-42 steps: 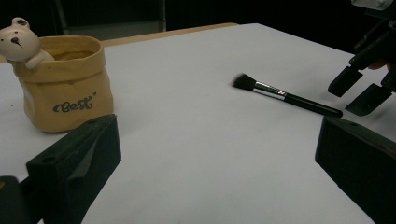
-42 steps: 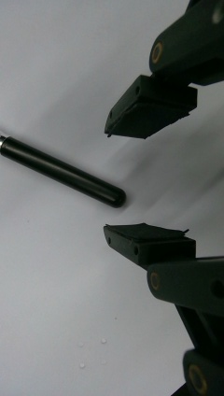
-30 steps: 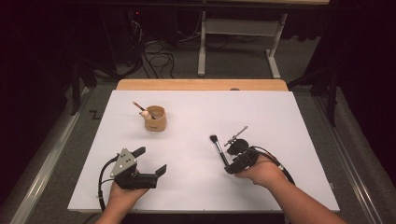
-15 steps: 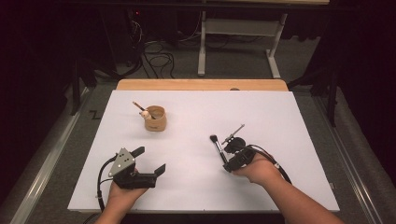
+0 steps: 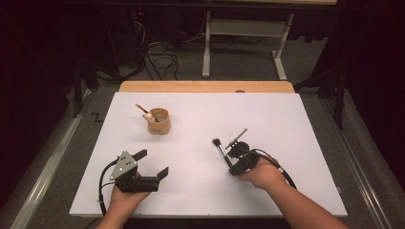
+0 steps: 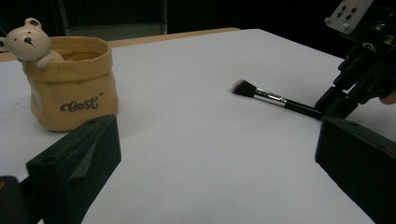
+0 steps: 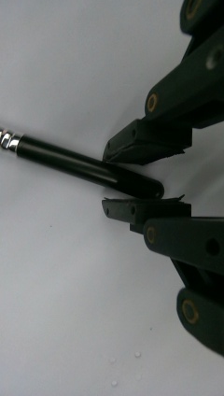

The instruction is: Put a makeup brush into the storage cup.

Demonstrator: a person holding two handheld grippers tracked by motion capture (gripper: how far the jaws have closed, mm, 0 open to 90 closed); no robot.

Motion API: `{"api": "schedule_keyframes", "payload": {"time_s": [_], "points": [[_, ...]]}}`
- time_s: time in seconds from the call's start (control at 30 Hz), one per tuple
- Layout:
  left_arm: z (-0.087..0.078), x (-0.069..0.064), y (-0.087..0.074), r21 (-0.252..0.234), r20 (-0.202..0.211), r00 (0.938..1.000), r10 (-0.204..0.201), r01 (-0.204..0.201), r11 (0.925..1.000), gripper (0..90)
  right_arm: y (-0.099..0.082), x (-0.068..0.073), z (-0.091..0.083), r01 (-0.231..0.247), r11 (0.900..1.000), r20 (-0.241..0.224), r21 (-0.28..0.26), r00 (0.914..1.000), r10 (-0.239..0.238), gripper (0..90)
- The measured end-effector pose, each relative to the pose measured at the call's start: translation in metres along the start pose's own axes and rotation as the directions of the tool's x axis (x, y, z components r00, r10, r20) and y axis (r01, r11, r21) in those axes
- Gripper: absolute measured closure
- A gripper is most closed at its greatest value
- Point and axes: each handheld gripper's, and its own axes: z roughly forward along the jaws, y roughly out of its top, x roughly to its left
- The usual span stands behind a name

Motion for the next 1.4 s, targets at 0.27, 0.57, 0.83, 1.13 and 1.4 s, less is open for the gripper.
{"api": "schedule_keyframes", "payload": {"time_s": [0.27,0.57,0.83,1.13,1.4], "points": [[-0.0011,0.0001,0.0004,-0.003,-0.001,1.0000,0.000,0.000,1.0000,1.3,0.0003,-0.0005,0.0011,-0.006,1.0000,0.021,0.004,0.9998,0.006,79.4],[-0.0009,-0.0002,0.0002,-0.001,-0.001,1.0000,0.002,-0.002,1.0000,1.3,0.0001,0.0016,0.0011,-0.013,0.9999,0.034,0.002,0.9993,0.013,80.7],[-0.0007,-0.0006,0.0001,-0.001,-0.001,1.0000,0.001,-0.001,1.0000,1.3,-0.0003,0.0020,0.0004,-0.011,0.9999,0.034,-0.004,0.9994,0.011,80.8],[-0.0002,-0.0011,-0.0001,-0.004,0.001,1.0000,0.000,0.000,1.0000,1.3,-0.0012,0.0024,-0.0013,-0.009,1.0000,0.043,0.001,0.9990,0.009,80.8],[0.0000,-0.0012,-0.0002,-0.004,0.001,1.0000,0.000,0.000,1.0000,1.3,-0.0018,0.0019,-0.0062,-0.009,0.9999,0.057,-0.011,0.9983,0.010,80.7]]}}
